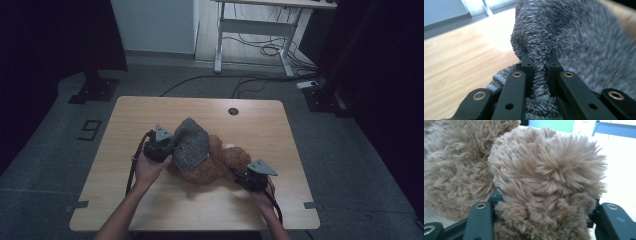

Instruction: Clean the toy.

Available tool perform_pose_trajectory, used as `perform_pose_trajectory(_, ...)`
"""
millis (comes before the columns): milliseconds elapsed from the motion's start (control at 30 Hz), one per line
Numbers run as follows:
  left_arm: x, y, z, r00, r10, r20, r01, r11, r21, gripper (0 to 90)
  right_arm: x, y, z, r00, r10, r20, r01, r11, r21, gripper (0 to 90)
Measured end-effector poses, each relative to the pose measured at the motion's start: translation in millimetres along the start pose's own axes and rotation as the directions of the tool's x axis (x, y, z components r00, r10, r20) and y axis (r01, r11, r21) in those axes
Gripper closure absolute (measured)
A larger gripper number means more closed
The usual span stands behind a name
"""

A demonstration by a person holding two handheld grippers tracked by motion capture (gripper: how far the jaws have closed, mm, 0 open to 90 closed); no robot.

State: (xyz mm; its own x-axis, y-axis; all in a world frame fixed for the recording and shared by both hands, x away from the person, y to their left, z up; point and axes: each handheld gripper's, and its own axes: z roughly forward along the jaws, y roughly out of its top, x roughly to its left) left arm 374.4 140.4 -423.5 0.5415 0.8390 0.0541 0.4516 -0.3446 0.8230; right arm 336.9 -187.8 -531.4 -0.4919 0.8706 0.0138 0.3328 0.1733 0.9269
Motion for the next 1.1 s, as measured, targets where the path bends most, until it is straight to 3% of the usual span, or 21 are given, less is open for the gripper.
perform_pose_trajectory(133,-20.8,27.9,-2.7,0.9984,0.014,0.054,-0.012,0.9993,-0.036,80.9,0.4,0.1,0.0,1.0000,-0.002,0.004,0.002,1.000,0.001,41.0)
perform_pose_trajectory(267,-51.2,57.3,12.3,0.9941,0.056,0.093,-0.053,0.9977,-0.042,80.9,0.6,-0.2,-0.6,1.0000,-0.009,0.004,0.009,1.000,-0.002,40.9)
perform_pose_trajectory(400,-72.8,69.8,43.9,0.9888,0.047,0.141,-0.050,0.9986,0.016,80.9,0.2,-1.3,-3.2,0.9996,-0.027,0.000,0.027,1.000,-0.005,40.4)
perform_pose_trajectory(533,-93.6,59.7,75.0,0.9801,0.080,0.182,-0.098,0.9906,0.095,80.9,-2.0,-2.4,-6.3,0.9995,-0.028,-0.014,0.028,1.000,0.005,38.8)
perform_pose_trajectory(633,-94.3,47.4,79.6,0.9820,0.099,0.160,-0.117,0.9874,0.106,81.1,-3.3,-2.8,-7.2,0.9994,-0.029,-0.018,0.029,1.000,0.012,37.4)
perform_pose_trajectory(833,-66.0,25.1,61.3,0.9862,0.038,0.161,-0.057,0.9919,0.114,81.2,-0.6,-2.7,-8.9,0.9995,-0.033,-0.001,0.033,0.999,0.023,34.5)
perform_pose_trajectory(967,-57.0,9.9,47.6,0.9815,0.006,0.191,-0.024,0.9955,0.092,81.2,1.0,-2.0,-13.1,0.9991,-0.041,-0.003,0.041,0.998,0.041,28.5)
perform_pose_trajectory(1100,-61.2,1.2,38.2,0.9795,0.027,0.200,-0.041,0.9971,0.064,81.1,-1.0,0.8,-20.0,0.9988,-0.029,-0.039,0.031,0.997,0.067,18.8)
